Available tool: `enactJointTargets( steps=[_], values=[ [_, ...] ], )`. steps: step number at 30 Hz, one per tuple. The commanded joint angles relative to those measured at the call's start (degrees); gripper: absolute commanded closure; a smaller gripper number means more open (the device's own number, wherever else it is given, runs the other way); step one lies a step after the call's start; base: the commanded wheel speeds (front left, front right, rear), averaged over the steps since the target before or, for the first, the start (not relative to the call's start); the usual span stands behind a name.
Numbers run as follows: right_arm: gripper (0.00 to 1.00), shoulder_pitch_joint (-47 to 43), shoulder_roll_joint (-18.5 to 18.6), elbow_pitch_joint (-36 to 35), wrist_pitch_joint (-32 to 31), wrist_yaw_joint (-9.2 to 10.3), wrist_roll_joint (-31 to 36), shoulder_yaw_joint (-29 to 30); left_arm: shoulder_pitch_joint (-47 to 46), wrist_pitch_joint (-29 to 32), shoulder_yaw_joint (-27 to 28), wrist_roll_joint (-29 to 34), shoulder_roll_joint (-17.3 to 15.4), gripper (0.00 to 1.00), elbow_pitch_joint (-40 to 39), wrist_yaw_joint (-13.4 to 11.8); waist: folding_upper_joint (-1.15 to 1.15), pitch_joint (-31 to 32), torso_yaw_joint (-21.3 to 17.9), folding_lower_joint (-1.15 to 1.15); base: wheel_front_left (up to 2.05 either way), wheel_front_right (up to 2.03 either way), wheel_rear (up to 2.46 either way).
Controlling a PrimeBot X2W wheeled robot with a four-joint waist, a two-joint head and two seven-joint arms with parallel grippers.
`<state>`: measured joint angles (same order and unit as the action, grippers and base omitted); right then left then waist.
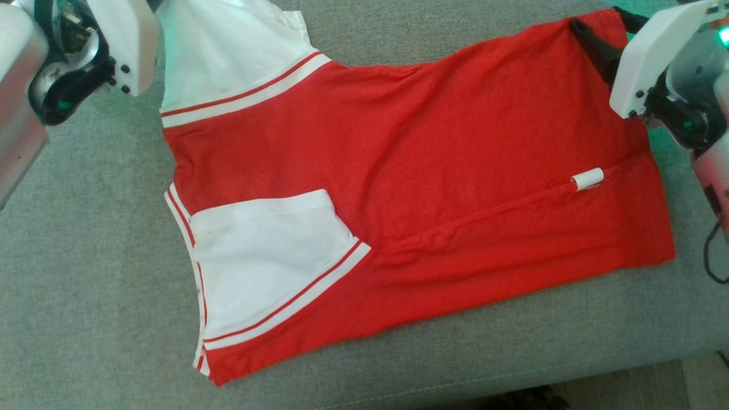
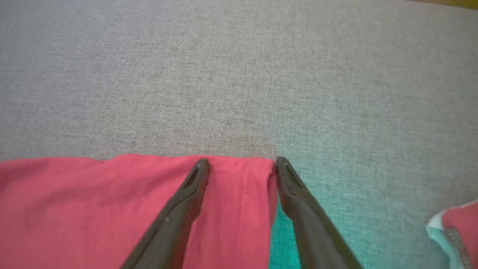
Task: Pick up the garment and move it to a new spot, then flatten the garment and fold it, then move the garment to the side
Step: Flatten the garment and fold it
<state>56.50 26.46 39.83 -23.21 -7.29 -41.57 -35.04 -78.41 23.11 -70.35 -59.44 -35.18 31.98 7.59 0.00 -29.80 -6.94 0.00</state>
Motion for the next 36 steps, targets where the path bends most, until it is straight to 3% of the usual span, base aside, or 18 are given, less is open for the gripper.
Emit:
enactJointTargets(
  steps=[1, 3, 6, 8, 10, 11, 17, 28, 36],
  values=[
    [0.16, 0.59, 0.96, -0.63, 0.21, -0.20, -0.72, -0.72, -3.69, -0.38, 2.33, -0.24, -2.21, 1.00, -0.52, -0.10, 0.00, 0.07, 0.03, 0.00, 0.00, 0.00, 0.00],
    [0.36, 1.47, 1.23, 0.22, 0.34, -0.20, -1.45, -2.02, -3.76, -0.46, 2.02, -0.46, -2.16, 1.00, -0.34, -0.10, 0.00, 0.17, 0.08, 0.00, 0.00, 0.00, 0.00],
    [0.39, 2.63, 1.74, 1.45, 0.79, -0.20, -2.28, -3.67, -3.82, -0.59, 1.54, -0.83, -2.04, 1.00, -0.12, -0.10, 0.00, 0.35, 0.19, 0.00, 0.00, 0.00, 0.00],
    [0.51, 3.26, 2.02, 2.17, 1.26, -0.20, -2.74, -4.63, -3.88, -0.71, 1.24, -1.04, -1.94, 1.00, 0.00, -0.10, 0.00, 0.46, 0.30, 0.00, 0.00, 0.00, 0.00],
    [0.97, 4.00, 2.44, 2.95, 1.96, -0.20, -3.53, -6.04, -3.93, -0.96, 0.82, -1.25, -1.79, 1.00, 0.12, -0.10, 0.00, 0.69, 0.45, 0.00, 0.00, 0.00, 0.00],
    [1.00, 4.25, 2.61, 3.05, 2.42, -0.20, -3.73, -6.49, -3.99, -1.19, 0.69, -1.27, -1.78, 1.00, 0.09, -0.10, 0.00, 0.77, 0.49, 0.00, 0.00, 0.00, 0.00],
    [1.00, 5.44, 3.31, 3.75, 5.77, -0.20, -5.53, -8.35, -5.11, -4.88, -0.09, -0.10, -2.12, 1.00, -0.99, -0.10, 0.00, 1.16, 0.72, 0.00, 0.00, 0.00, 0.00],
    [1.00, 8.88, 3.71, 7.42, 15.76, -0.20, -9.27, -6.59, -9.44, -19.23, -0.54, 5.16, -1.42, 1.00, 0.91, -0.10, 0.00, 2.14, 1.34, 0.00, 0.00, 0.00, 0.00],
    [1.00, 5.99, 5.73, 6.42, 18.67, -0.20, -11.54, -7.04, -6.76, -21.07, -1.31, 2.42, -2.63, 1.00, -0.82, -0.10, 0.00, 3.45, 2.14, 0.00, 0.00, 0.00, 0.00]
  ],
)
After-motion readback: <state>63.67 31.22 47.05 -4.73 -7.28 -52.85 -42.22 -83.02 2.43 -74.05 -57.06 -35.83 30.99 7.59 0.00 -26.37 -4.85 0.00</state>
